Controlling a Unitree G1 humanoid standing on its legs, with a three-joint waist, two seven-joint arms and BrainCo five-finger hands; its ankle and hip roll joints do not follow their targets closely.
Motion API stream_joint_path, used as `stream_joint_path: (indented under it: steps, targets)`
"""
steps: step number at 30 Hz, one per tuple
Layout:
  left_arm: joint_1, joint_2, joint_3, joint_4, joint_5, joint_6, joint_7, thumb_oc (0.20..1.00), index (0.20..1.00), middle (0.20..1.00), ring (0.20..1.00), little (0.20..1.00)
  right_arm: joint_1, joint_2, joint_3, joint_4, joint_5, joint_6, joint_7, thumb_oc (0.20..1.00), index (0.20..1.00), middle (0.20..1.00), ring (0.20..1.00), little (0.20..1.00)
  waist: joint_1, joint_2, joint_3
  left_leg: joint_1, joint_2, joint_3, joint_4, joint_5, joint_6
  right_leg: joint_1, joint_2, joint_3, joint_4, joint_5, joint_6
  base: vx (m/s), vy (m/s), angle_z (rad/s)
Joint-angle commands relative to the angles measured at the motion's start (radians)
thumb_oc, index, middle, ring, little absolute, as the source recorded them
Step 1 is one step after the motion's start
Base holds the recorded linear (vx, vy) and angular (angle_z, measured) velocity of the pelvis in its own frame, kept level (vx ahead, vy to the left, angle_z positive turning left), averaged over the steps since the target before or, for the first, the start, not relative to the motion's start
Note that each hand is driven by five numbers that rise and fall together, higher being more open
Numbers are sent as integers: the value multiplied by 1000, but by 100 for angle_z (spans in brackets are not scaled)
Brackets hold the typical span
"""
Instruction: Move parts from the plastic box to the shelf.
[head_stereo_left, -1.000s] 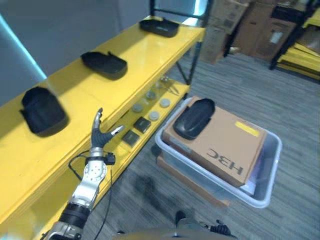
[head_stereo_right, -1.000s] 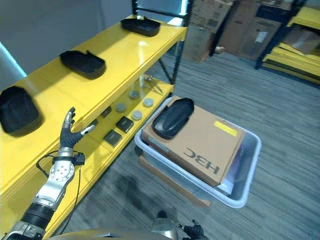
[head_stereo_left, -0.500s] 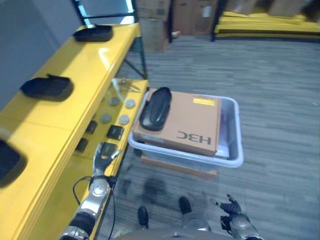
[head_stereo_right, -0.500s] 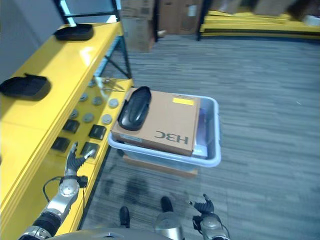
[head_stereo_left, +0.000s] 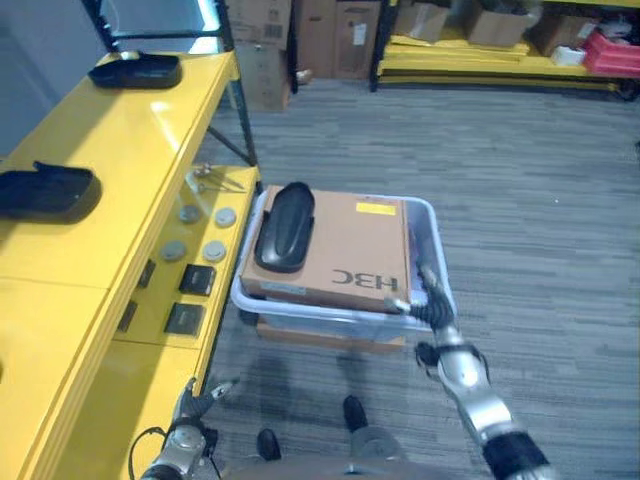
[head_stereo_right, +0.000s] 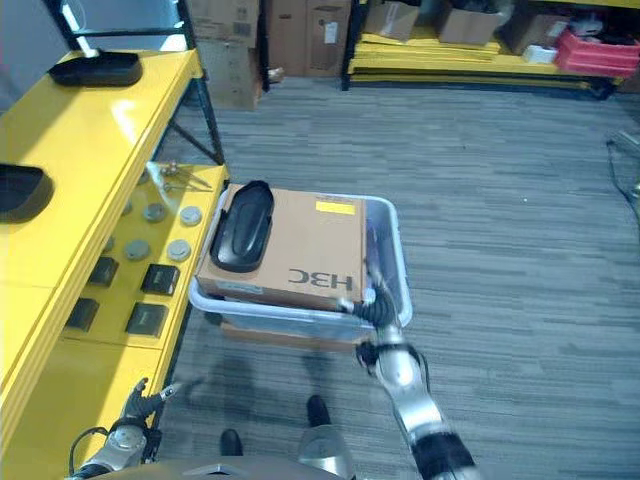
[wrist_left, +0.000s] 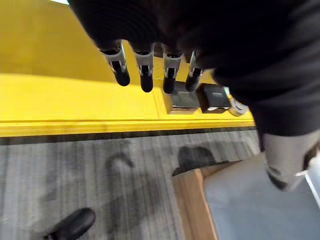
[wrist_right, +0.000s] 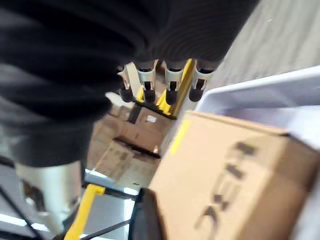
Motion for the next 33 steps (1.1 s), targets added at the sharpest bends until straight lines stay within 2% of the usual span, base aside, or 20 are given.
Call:
stream_joint_path:
  steps: [1,6,9,17,22,24,25,30,33]
  targets:
    - [-98,24,-31,8,23,-3,4,1000,1000,1000,1000,1000,-131,-22,-4,67,28,-23,-75,1000,1000,1000,1000,1000,35,13,58,-39,34,-13,0,15,-27,7,-12,-27,8,-62,46,-161,-21,78]
    - [-138,63,-96,-8,-27,-20,19,1000,1000,1000,1000,1000,-574,-74,50,494,63,25,-191,1000,1000,1000,1000,1000,121,13,126,-152,34,-80,0,64,-48,-62,-10,-87,5,-36,35,-118,-36,64]
    - [-161,64,-130,-5,-49,-21,30,1000,1000,1000,1000,1000,-719,-114,66,675,93,42,-215,1000,1000,1000,1000,1000,158,17,149,-208,29,-121,0,84,-58,-92,-7,-122,4,-30,33,-49,-25,41]
    - [-195,40,-201,-39,-66,-21,42,1000,1000,1000,1000,1000,-813,-109,77,916,136,83,-235,1000,1000,1000,1000,1000,192,35,169,-269,15,-184,0,102,-63,-117,-10,-165,2,-32,35,14,3,29]
    - [-211,37,-228,-75,-67,-27,39,1000,1000,1000,1000,1000,-827,-103,110,1016,130,121,-152,1000,1000,1000,1000,1000,208,49,175,-288,7,-200,0,106,-63,-128,-19,-179,2,-30,38,0,3,1]
    - [-211,37,-228,-75,-67,-27,39,1000,1000,1000,1000,1000,-828,-103,110,1016,130,121,-152,1000,1000,1000,1000,1000,208,49,175,-288,7,-200,0,106,-63,-128,-19,-179,2,-30,38,4,-1,7]
    - [-216,44,-245,-100,-58,-30,24,1000,1000,1000,1000,1000,-844,-123,116,1097,115,161,-108,200,200,200,200,200,223,60,170,-298,1,-214,0,110,-64,-132,-27,-193,2,-29,42,10,-2,9]
    - [-201,41,-241,-90,-47,-21,15,1000,1000,1000,1000,1000,-822,-127,106,1118,97,176,-116,200,200,200,200,200,226,64,156,-290,-2,-220,0,106,-63,-120,-30,-200,2,-36,44,23,11,12]
    - [-182,44,-214,-59,-40,-11,4,1000,1000,1000,1000,1000,-787,-144,113,1112,46,193,-111,200,200,200,200,200,215,55,133,-270,-3,-218,2,95,-59,-99,-32,-199,2,-42,45,11,-4,1]
